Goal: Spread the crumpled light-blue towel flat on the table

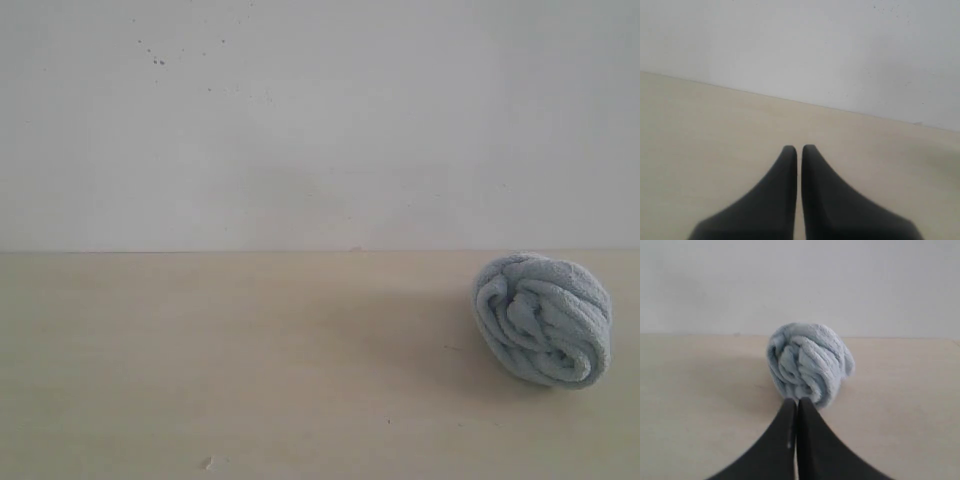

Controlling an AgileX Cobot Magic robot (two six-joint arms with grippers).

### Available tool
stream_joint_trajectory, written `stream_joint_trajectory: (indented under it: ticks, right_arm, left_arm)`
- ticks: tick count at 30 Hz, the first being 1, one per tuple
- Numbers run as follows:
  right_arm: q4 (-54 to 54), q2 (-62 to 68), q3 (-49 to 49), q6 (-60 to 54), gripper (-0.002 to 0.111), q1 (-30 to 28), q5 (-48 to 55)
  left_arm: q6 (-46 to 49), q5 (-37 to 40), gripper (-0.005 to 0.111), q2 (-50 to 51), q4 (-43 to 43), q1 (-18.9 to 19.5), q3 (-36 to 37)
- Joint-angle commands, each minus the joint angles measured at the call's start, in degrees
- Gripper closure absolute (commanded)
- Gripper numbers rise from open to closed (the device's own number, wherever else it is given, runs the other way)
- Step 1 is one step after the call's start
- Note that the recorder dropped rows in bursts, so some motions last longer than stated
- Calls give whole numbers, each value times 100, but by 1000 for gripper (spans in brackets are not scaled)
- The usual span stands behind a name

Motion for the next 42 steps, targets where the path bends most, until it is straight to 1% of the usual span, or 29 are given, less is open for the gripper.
stream_joint_trajectory:
  ticks: [1, 3, 4, 7, 8, 9, 10, 11, 13, 15, 16, 19, 21, 24, 25, 30, 32, 33, 35, 36, 37, 38, 40, 42]
  right_arm:
    - [619, -29, -2, 868, 109, -19, -1029]
    - [619, -29, -2, 878, 109, -19, -1713]
    - [619, -29, -2, 878, 109, -19, -2268]
    - [701, -29, -2, 830, 109, -19, -4577]
    - [893, -29, -2, 758, 109, -19, -5401]
    - [1094, -29, -2, 693, 109, -19, -5979]
    - [1441, -29, -2, 578, 109, -19, -6540]
    - [1839, -29, -2, 434, 109, -19, -6861]
    - [2630, -29, -198, 152, 109, -19, -6853]
    - [3287, -29, -402, 123, 109, -19, -6365]
    - [3417, -29, -502, 112, 109, -19, -6045]
    - [3392, 26, -785, -81, 109, -19, -4686]
    - [2976, 391, -873, -547, 109, -19, -4193]
    - [2828, 1332, -873, -1830, 109, -19, -4437]
    - [2882, 1640, -873, -1944, 109, -19, -4583]
    - [3383, 3708, -873, -1230, 109, -19, -6048]
    - [3603, 4627, -893, -1281, 109, -19, -6688]
    - [3683, 5103, -939, -1513, 109, -19, -6792]
    - [3993, 6089, -1107, -2401, 109, -19, -6692]
    - [4117, 6499, -1200, -2614, 109, -19, -6567]
    - [4201, 6900, -1315, -2759, 109, -19, -6397]
    - [4216, 7486, -1425, -2836, 109, -19, -6238]
    - [4216, 8232, -1577, -2862, 109, -19, -5982]
    - [4216, 8783, -1614, -3008, 109, -19, -5949]
  left_arm:
    - [-24, -37, 103, -16, -2, 20, 11]
    - [-24, -37, 103, -16, -2, 20, 11]
    - [-24, -37, 103, -16, -2, 20, 11]
    - [-24, -37, 103, -16, -2, 20, 11]
    - [-24, -37, 103, -16, -2, 20, 11]
    - [-24, -37, 103, -16, -2, 20, 11]
    - [-24, -37, 103, -16, -2, 20, 11]
    - [-24, -37, 103, -16, -2, 20, 11]
    - [-24, -37, 103, -16, -2, 20, 11]
    - [-24, -37, 103, -16, -2, 20, 11]
    - [-24, -37, 103, -16, -2, 20, 11]
    - [-24, -37, 103, -16, -2, 20, 11]
    - [-24, -37, 103, -16, -2, 20, 11]
    - [-24, -37, 103, -16, -2, 20, 11]
    - [-24, -37, 103, -16, -2, 20, 11]
    - [569, -318, 103, -16, 47, 20, 11]
    - [569, -433, 103, -16, 47, 20, 11]
    - [558, -553, 103, -16, 4, 20, 11]
    - [249, -1156, 103, -16, -361, 20, 11]
    - [-61, -1503, 103, -16, -684, 20, 11]
    - [-580, -1958, 103, -16, -1020, 20, 11]
    - [-1152, -2347, 103, -16, -1171, 20, 11]
    - [-1632, -2882, 103, -16, -1160, 20, 11]
    - [-1784, -3221, 103, -16, -1044, 20, 11]
